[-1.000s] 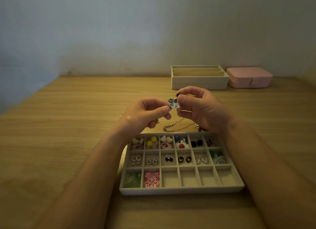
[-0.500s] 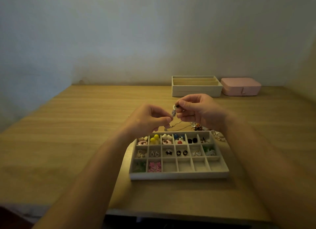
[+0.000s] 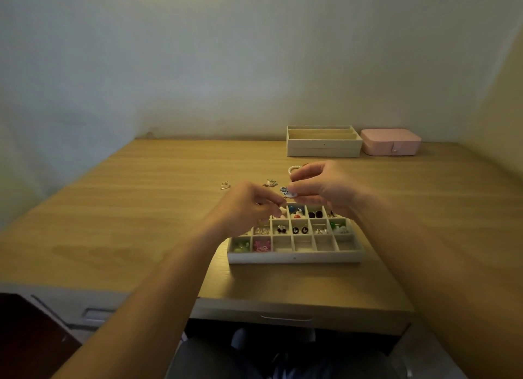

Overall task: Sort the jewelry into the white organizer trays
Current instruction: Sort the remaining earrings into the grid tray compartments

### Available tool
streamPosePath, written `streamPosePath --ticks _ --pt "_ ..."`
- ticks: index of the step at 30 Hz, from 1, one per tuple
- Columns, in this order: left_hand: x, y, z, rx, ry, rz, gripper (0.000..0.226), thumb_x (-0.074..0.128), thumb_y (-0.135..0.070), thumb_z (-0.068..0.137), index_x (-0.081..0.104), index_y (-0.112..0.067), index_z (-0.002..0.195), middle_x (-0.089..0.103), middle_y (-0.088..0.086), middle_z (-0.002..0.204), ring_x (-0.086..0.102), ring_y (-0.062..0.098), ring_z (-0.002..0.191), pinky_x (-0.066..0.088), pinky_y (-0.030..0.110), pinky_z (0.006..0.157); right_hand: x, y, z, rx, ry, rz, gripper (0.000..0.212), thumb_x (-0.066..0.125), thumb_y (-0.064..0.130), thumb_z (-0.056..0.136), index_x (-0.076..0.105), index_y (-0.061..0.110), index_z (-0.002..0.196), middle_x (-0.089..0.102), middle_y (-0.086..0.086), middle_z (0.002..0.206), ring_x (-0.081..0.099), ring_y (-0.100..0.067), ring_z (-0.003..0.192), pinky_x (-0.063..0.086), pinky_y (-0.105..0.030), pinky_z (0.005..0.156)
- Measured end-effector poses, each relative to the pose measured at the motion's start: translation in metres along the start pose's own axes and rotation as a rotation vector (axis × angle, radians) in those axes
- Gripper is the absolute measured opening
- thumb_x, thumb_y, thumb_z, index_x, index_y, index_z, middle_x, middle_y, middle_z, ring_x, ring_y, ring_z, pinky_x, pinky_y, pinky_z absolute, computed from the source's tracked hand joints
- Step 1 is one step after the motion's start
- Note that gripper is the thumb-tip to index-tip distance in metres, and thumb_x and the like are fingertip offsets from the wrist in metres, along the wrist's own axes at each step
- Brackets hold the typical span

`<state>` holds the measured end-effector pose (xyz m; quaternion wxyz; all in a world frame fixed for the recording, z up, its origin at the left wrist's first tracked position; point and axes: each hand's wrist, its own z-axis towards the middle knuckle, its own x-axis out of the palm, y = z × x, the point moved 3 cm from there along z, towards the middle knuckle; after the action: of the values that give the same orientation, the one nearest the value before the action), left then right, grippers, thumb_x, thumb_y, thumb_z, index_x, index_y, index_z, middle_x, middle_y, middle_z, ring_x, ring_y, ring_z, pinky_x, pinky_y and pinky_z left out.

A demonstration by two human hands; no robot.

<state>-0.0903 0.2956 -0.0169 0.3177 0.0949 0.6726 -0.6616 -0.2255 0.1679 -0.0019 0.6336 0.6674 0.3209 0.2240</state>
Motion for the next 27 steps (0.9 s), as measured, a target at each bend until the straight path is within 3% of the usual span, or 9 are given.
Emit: streamPosePath --ticks 6,10,13,17,22,27 --pt "-0.001 0.006 -0.008 0.008 -0.113 0.101 0.014 0.071 -0.015 0.091 0.078 -0.025 0.096 0.075 -0.007 0.086 0.069 0.012 0.074 0.054 0.024 0.062 -0.006 -0.001 -0.011 -0.034 -0.045 -0.11 0.027 0.082 -0.003 0.078 0.072 0.003 0.103 0.07 -0.012 0.102 0.074 -0.025 0.089 0.062 -0.031 0.069" --pt "0.004 0.008 -0.013 0.022 -0.094 0.108 0.011 0.074 -0.011 0.088 0.08 -0.019 0.092 0.076 -0.004 0.08 0.067 0.001 0.066 0.052 0.019 0.063 -0.01 -0.006 -0.015 -0.017 -0.005 -0.144 0.027 0.082 0.0 0.078 0.072 0.003 0.103 0.071 -0.015 0.104 0.074 -0.027 0.091 0.062 -0.03 0.069" --pt "0.008 0.01 -0.015 0.029 -0.068 0.12 0.014 0.077 -0.008 0.083 0.078 -0.022 0.084 0.076 -0.007 0.079 0.07 0.006 0.073 0.06 0.031 0.075 -0.009 -0.009 -0.017 0.006 0.064 -0.205 0.028 0.084 0.003 0.078 0.072 0.004 0.103 0.073 -0.014 0.101 0.076 -0.024 0.086 0.061 -0.03 0.068" --pt "0.01 0.012 -0.016 0.04 -0.055 0.126 0.02 0.082 -0.011 0.08 0.074 -0.029 0.081 0.075 -0.007 0.077 0.071 0.008 0.072 0.061 0.038 0.078 -0.001 -0.005 -0.021 -0.027 0.144 -0.232 0.024 0.083 0.003 0.08 0.073 0.005 0.101 0.074 -0.011 0.095 0.076 -0.023 0.083 0.063 -0.035 0.072" --pt "0.009 0.008 -0.018 0.073 0.008 0.089 0.027 0.085 -0.03 0.078 0.074 -0.019 0.101 0.075 -0.007 0.096 0.065 0.0 0.073 0.058 0.037 0.08 0.01 0.006 -0.023 -0.085 0.183 -0.233 0.024 0.084 0.005 0.079 0.074 0.008 0.101 0.077 -0.006 0.09 0.076 -0.023 0.086 0.061 -0.031 0.071" --pt "0.015 0.006 -0.02 0.091 -0.011 -0.008 0.012 0.077 -0.029 0.086 0.079 -0.025 0.097 0.07 0.002 0.083 0.054 0.001 0.065 0.048 0.026 0.067 0.011 0.009 -0.023 -0.102 0.172 -0.248 0.022 0.084 0.009 0.08 0.074 0.009 0.1 0.077 -0.003 0.088 0.075 -0.018 0.082 0.06 -0.028 0.07"
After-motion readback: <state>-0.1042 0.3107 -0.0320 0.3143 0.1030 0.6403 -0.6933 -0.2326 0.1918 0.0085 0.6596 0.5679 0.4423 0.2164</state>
